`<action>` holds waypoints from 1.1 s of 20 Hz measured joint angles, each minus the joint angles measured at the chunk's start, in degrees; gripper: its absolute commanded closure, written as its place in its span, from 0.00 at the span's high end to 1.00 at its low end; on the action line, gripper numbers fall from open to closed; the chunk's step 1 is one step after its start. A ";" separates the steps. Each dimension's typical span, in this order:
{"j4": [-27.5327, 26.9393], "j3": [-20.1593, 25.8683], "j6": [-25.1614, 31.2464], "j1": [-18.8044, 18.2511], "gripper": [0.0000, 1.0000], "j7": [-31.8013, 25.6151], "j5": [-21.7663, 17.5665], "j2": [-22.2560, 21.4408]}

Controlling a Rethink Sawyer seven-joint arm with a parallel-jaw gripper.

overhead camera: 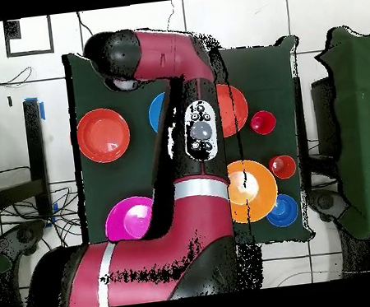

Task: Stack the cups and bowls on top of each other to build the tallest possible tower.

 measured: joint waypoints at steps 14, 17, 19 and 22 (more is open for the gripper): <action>1.84 0.08 -1.01 0.03 1.00 0.00 0.01 -0.34; 3.18 0.16 -1.75 0.03 1.00 0.00 0.00 -0.67; 3.87 0.26 -2.18 0.02 1.00 0.00 0.00 -0.84; 4.77 0.54 -2.74 0.02 1.00 0.00 0.01 -1.07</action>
